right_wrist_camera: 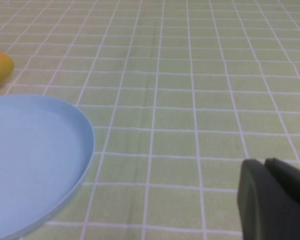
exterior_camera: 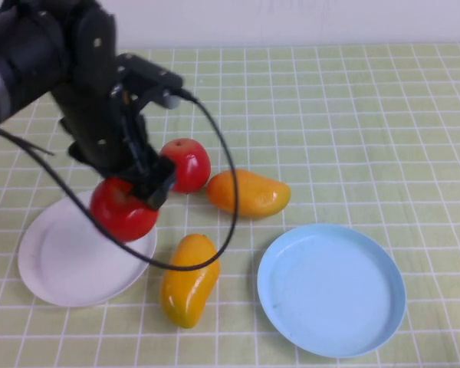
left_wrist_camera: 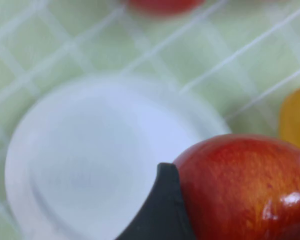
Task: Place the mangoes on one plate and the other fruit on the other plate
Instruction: Put one type of fruit in the left plate
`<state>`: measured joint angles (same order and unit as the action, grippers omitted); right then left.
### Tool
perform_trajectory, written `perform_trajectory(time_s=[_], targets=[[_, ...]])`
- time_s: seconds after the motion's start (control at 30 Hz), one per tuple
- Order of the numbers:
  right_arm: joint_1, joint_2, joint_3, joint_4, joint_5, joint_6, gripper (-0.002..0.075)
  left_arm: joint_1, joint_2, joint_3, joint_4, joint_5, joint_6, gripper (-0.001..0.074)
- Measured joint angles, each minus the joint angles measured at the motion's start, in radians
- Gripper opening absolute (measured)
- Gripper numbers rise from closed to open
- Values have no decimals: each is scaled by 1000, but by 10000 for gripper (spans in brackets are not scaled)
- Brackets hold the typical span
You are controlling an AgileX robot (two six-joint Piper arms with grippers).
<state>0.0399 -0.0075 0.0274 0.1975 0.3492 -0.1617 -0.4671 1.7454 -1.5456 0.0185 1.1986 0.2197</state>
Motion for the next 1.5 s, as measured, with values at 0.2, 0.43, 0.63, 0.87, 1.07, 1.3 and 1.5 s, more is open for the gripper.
perform_trajectory(time_s=[0.2, 0.43, 0.63, 0.87, 1.07, 1.3, 1.5], targets=[[0, 0, 0, 0, 0, 0, -16, 102, -42, 182, 7, -56, -9, 573], [0, 0, 0, 0, 0, 0, -17, 171, -54, 317, 45, -170, -10, 573], [0, 0, 0, 0, 0, 0, -16, 171, -56, 330, 29, -204, -11, 610], [0, 0, 0, 0, 0, 0, -16, 171, -64, 332, 72, -214, -102, 668], [0, 0, 0, 0, 0, 0, -16, 165, -124, 324, 76, -245, -137, 668], [0, 0, 0, 0, 0, 0, -17, 116, -130, 247, -99, -462, -93, 668], [0, 0, 0, 0, 0, 0, -16, 109, -15, 87, -219, -459, -11, 668]])
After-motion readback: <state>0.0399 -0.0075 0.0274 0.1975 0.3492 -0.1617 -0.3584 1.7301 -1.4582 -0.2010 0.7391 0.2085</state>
